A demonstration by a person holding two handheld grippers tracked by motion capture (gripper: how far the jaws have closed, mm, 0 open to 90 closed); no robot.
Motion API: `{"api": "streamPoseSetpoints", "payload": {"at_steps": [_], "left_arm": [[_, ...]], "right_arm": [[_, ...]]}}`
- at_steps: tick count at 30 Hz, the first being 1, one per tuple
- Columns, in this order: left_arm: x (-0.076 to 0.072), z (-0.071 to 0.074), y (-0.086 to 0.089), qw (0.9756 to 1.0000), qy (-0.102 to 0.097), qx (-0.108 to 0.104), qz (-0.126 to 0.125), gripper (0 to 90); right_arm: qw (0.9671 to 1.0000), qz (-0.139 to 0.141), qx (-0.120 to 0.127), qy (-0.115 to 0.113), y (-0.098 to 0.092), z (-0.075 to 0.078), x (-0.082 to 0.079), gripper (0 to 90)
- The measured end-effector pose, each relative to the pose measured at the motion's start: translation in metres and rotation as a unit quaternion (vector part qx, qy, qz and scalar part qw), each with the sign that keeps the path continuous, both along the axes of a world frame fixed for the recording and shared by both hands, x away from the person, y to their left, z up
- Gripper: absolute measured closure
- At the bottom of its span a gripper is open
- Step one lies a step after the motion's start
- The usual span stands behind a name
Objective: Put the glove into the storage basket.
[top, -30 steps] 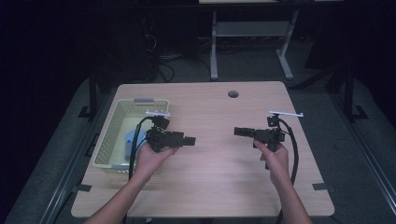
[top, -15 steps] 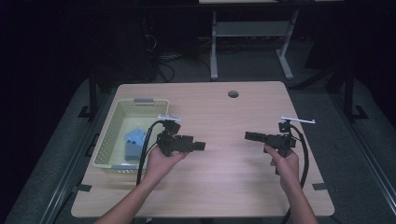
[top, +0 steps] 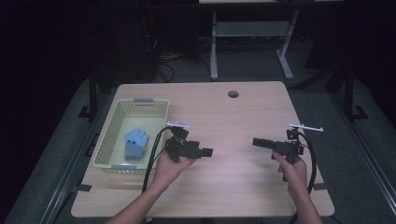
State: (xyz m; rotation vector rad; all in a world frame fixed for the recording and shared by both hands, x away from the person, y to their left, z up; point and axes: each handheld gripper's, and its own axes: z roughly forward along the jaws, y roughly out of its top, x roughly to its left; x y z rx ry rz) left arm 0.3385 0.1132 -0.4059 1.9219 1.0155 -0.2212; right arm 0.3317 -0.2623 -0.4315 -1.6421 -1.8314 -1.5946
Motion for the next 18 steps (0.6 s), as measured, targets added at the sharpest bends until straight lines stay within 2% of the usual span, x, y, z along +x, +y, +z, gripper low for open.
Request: {"api": "streamPoseSetpoints", "payload": {"at_steps": [10, 18], "left_arm": [[-0.010, -0.016, -0.013, 0.9999, 0.003, 0.002, -0.014, 17.6], [-0.021, -0.027, -0.015, 0.9997, 0.002, 0.005, -0.023, 17.7]], "right_arm": [[0.9999, -0.013, -0.006, 0.010, -0.021, -0.011, -0.015, 27.5], [0.9996, -0.019, -0.012, 0.014, -0.031, -0.021, -0.026, 27.5]]}}
